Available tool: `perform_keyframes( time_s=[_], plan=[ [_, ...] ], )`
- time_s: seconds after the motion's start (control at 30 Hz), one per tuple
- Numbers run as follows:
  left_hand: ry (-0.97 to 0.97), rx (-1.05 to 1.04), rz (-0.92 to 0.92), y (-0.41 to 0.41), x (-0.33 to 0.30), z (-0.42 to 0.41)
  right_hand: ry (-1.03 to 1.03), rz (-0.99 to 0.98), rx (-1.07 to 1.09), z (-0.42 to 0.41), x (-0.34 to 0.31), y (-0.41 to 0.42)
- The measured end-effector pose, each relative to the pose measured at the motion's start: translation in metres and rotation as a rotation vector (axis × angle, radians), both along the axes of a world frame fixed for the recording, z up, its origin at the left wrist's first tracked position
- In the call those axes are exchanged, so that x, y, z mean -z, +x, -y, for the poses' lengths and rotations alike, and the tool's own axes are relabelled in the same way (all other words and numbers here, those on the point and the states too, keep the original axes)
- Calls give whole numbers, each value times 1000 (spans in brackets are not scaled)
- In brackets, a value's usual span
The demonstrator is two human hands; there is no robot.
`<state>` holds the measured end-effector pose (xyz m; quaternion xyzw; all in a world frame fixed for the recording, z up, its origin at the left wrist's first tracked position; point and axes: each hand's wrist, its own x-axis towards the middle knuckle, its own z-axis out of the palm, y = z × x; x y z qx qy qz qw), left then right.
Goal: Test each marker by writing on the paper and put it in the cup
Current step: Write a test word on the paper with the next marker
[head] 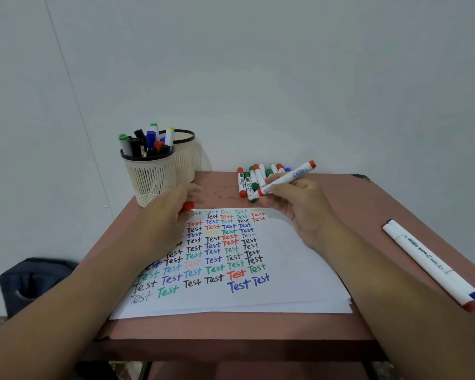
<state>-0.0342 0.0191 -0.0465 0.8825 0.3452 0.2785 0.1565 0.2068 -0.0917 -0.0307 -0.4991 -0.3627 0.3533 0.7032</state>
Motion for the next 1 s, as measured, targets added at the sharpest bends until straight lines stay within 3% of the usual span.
perform_keyframes(
  time_s=[0.17, 0.43, 1.0],
  plan=[
    [6, -33, 9, 0, 1, 1, 79, -32, -139, 9, -8, -8],
    [-4, -45, 20, 1, -2, 4, 1, 4, -239, 11, -5, -20],
    [-64, 59, -5, -1, -3, 6, -84, 118, -295, 7, -3, -28]
  ],
)
